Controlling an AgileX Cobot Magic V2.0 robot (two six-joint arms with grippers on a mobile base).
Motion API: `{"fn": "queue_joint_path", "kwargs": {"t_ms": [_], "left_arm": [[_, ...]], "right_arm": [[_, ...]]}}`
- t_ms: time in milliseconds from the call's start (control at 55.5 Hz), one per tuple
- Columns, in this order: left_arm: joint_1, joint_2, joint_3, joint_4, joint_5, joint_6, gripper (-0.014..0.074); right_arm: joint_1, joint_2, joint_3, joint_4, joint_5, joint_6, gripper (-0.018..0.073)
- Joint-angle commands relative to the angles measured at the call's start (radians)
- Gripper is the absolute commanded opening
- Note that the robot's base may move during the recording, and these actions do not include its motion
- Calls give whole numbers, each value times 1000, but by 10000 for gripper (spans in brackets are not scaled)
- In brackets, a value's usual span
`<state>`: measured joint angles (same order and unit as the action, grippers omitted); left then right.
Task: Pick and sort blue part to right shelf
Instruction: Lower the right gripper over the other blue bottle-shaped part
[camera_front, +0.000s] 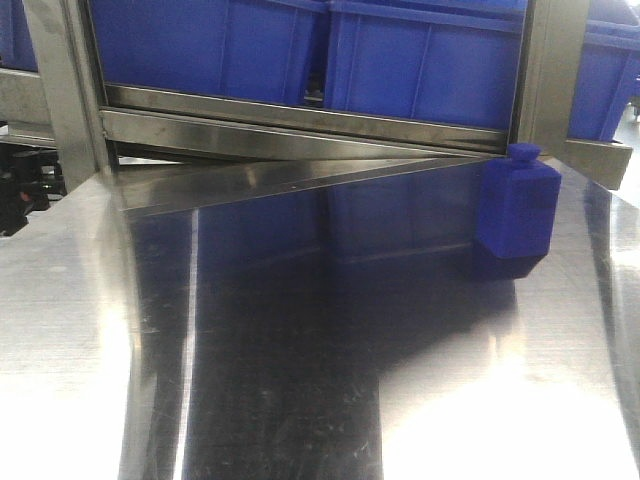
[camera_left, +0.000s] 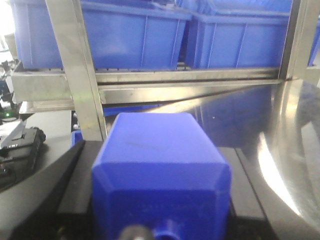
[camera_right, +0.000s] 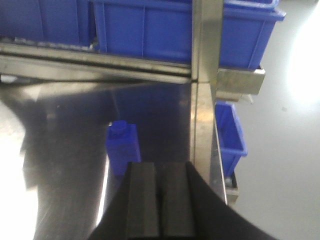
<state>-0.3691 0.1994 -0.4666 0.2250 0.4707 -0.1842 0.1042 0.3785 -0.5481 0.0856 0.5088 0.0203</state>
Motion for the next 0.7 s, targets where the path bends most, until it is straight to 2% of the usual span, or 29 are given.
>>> {"fn": "queue_joint_path", "kwargs": {"t_ms": [0,90,144,234,522,684], "left_arm": [[-7,1,-27,9,-97,-12,262],[-7,1,-27,9,-97,-12,262],[-7,-3,-27,9,-97,-12,262],[-7,-28,-27,3,-95,-12,262],[-7,-159,-27,3,-21,-12,262],[-7,-215,-27,9,23,-12,262]], "right_arm": [[30,158,-182,14,47,-40,77],[74,302,-344,40,164,-84,170],[102,385,-443,44,231,-100,260],[137,510,-559,44,290,-101,377],[144,761,-714,44,314,-101,470],[170,923,-854,38,451,-138,557]]}}
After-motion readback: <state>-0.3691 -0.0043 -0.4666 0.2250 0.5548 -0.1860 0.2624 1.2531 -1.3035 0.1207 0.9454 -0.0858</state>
